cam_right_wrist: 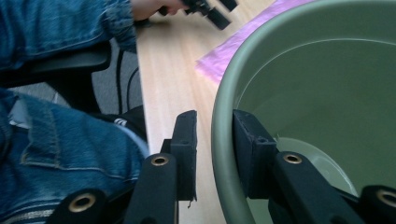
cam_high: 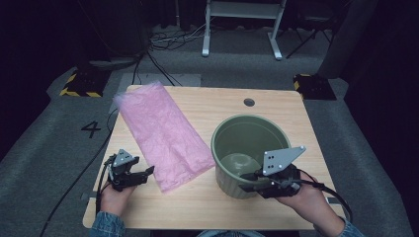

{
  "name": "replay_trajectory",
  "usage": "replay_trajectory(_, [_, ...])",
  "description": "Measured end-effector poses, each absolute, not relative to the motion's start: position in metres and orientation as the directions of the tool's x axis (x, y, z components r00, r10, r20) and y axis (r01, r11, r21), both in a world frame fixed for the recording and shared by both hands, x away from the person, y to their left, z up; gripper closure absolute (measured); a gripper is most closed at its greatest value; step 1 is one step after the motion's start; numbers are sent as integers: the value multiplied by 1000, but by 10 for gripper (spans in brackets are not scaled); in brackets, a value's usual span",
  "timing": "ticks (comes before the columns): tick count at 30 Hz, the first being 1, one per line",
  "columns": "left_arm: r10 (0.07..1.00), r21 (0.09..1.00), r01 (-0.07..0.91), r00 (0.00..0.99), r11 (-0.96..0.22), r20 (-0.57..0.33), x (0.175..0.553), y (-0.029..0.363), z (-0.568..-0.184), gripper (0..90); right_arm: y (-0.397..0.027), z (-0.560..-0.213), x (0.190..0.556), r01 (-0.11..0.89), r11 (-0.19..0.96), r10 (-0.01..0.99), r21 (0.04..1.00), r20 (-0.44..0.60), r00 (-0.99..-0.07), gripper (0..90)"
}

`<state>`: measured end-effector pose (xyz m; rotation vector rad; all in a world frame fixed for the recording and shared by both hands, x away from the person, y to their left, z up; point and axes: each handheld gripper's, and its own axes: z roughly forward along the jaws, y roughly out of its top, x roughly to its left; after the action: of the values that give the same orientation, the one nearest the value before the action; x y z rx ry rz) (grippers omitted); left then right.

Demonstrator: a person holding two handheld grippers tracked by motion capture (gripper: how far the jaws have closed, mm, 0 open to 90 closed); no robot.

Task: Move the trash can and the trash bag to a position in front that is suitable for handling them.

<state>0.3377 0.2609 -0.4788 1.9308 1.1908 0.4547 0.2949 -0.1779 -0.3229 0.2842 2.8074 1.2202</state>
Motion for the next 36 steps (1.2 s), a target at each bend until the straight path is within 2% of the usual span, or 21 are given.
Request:
replay_trajectory(7, [878, 778, 585, 470, -231, -93, 348, 263, -475, 283, -167, -322, 273, 106, 673, 116, 732, 37, -993, 688])
replay_trajectory(13, [893, 765, 600, 444, -234, -75, 362, 263, -470, 284, -169, -315, 264, 76, 645, 134, 761, -14, -991, 565])
replay_trajectory(21, [913, 754, 626, 398, -200, -88, 384, 274, -468, 285, -204, -297, 271, 134, 541, 270, 830, -21, -963, 448])
replay_trajectory(30, [914, 747, 631, 397, -208, -81, 404, 277, -474, 286, -251, -286, 284, 180, 468, 423, 865, -40, -905, 372])
replay_trajectory(36, [915, 744, 636, 394, -204, -85, 409, 280, -475, 285, -283, -291, 304, 242, 430, 540, 870, -34, -841, 326])
